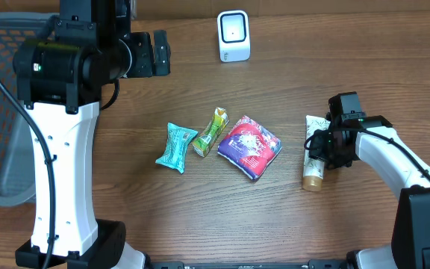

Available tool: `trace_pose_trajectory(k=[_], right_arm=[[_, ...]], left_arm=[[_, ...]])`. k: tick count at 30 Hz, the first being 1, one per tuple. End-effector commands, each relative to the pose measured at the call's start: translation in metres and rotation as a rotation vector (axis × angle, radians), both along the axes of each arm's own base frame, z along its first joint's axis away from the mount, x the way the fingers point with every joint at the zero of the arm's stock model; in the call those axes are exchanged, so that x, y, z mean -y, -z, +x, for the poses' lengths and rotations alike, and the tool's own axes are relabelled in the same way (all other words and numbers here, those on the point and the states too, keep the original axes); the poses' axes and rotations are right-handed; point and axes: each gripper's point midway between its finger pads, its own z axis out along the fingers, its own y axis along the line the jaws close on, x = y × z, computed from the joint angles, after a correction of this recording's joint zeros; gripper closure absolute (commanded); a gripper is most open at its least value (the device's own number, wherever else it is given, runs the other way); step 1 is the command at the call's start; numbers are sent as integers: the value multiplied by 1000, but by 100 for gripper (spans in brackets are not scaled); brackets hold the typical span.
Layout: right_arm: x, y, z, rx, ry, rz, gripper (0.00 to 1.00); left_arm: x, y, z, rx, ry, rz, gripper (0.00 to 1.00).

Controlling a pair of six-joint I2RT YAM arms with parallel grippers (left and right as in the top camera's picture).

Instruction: Scan the item barcode

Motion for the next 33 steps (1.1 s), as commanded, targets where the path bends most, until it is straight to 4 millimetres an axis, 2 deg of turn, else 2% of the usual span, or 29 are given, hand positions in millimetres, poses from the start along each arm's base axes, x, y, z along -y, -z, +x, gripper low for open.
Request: trace_pose_trajectory(k=[1,3,7,9,13,16,19,22,28,29,33], right_arm=[[-8,0,-4,-6,-22,47,69],[-8,0,-5,-7,-22,46,74],[-8,0,-3,-3,-22,47,93],[-8,-2,-3,-3,-21,48,96],[-13,-14,1,-13,-19,71,96],[-32,-38,8,0,-52,178,96],[-70,-75,19,68,-173,406,96],[-91,-101,25,126,-237,587,96],[-106,-148,25,207,-309,914,96],[-106,-165,25,236,-320,1012,96],[-99,-194,26,285,-329,1175,96]], left_arm=[[1,4,2,-12,-2,-5,1],[1,4,2,-12,-2,-5,0],[1,4,2,-12,-2,-5,1],[1,4,2,-12,-2,-5,0],[1,4,2,-12,-2,-5,0],[1,4,2,-12,-2,-5,0],[1,4,2,-12,-2,-5,0],[1,4,2,-12,-2,-5,1],[1,4,2,-12,-2,-5,0],[1,4,2,-12,-2,-5,1],[1,4,2,-12,-2,-5,0]])
